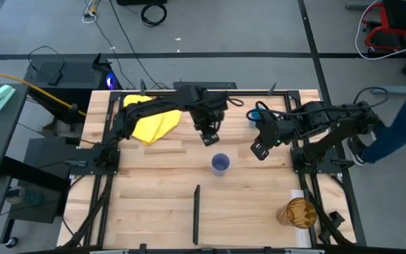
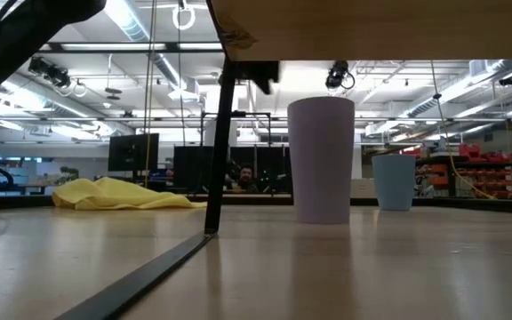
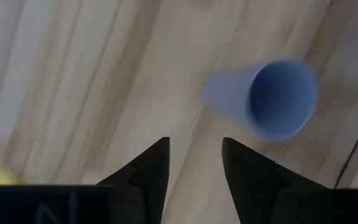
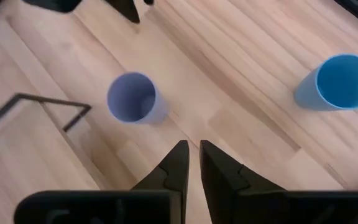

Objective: Stack small to large cups/mugs on shelf
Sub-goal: Put the purple cup on the shelf

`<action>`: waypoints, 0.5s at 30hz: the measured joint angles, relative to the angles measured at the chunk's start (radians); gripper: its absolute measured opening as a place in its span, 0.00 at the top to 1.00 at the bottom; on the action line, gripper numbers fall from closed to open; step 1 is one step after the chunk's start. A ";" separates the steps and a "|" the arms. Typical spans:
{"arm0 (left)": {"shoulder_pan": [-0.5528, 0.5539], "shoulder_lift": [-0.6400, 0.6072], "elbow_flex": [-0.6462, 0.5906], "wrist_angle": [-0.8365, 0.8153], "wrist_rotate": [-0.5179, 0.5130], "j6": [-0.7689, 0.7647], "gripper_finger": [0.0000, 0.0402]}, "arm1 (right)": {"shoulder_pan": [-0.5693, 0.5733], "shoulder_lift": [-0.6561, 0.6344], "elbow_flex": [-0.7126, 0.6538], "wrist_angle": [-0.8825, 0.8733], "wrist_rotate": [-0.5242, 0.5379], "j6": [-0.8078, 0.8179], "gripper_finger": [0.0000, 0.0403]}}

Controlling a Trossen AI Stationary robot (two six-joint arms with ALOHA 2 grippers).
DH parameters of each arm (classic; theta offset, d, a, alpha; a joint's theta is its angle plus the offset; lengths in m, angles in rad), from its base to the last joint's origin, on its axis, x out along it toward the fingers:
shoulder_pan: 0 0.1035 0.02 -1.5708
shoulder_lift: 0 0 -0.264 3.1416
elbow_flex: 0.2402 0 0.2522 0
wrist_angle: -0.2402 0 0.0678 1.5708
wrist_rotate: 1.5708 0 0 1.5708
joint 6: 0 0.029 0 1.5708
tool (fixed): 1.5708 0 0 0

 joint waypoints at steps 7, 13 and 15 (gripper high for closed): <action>0.022 -0.072 -0.041 -0.125 -0.071 0.029 0.61 | -0.057 0.000 0.000 0.086 0.000 -0.085 0.88; 0.017 -0.103 -0.041 -0.112 -0.119 0.055 0.61 | -0.105 0.000 0.000 0.120 0.000 -0.117 0.83; 0.017 -0.108 -0.040 -0.114 -0.138 0.055 0.62 | -0.121 0.000 0.000 0.136 -0.002 -0.140 0.82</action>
